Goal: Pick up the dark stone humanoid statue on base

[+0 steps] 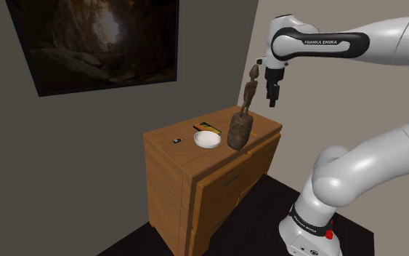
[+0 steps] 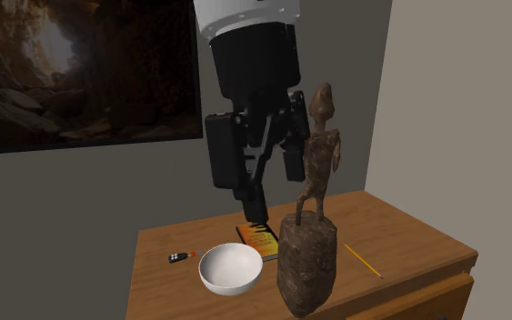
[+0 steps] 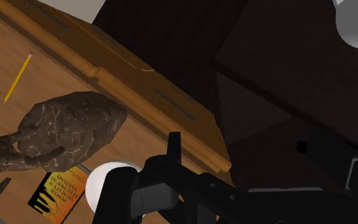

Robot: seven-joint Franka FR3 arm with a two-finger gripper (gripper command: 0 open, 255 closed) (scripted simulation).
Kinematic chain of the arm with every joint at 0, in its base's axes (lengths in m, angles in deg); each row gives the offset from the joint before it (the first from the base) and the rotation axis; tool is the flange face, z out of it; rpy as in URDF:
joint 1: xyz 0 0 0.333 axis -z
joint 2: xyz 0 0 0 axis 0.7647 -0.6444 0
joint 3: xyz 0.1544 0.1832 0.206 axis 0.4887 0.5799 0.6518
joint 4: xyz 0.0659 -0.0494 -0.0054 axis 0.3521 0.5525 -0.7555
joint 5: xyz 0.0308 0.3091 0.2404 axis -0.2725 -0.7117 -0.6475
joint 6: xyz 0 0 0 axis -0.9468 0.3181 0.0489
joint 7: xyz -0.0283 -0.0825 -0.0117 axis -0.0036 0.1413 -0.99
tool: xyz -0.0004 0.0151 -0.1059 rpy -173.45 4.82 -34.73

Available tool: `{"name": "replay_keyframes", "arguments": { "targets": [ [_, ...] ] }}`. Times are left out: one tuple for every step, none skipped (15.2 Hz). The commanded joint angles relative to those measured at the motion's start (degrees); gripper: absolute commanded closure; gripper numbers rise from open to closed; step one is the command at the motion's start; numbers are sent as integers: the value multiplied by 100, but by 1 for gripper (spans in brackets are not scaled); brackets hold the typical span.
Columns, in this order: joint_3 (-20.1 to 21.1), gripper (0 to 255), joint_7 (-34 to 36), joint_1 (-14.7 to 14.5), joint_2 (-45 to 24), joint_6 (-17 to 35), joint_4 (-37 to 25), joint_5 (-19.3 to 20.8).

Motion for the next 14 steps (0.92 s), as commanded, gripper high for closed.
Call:
{"name": "replay_keyframes", "arguments": {
  "targets": [
    [-272,0,-623,-90,-290,112,-292,146],
    [-406,0,-913,-138,-447,184,-435,193],
    [-540,0,-1203,-191,-611,258,-585,229],
    [-674,0,-1495,-244,-783,335,-742,251],
    [-808,0,-1789,-301,-963,412,-905,260],
    [-943,0,-2086,-358,-1151,491,-1074,254],
    [-1077,0,-2386,-416,-1347,571,-1250,231],
    [-1209,0,-2690,-471,-1553,651,-1433,191],
    [-1342,0,-2999,-526,-1767,731,-1621,134],
    [-1476,0,-3312,-579,-1990,809,-1817,59],
    [-1603,0,-3631,-623,-2225,885,-2018,-38],
    [-1728,0,-3956,-660,-2469,958,-2227,-155],
    [-1841,0,-4288,-681,-2724,1027,-2443,-295],
    [-1949,0,-4624,-692,-2989,1088,-2666,-454]
  ]
}}
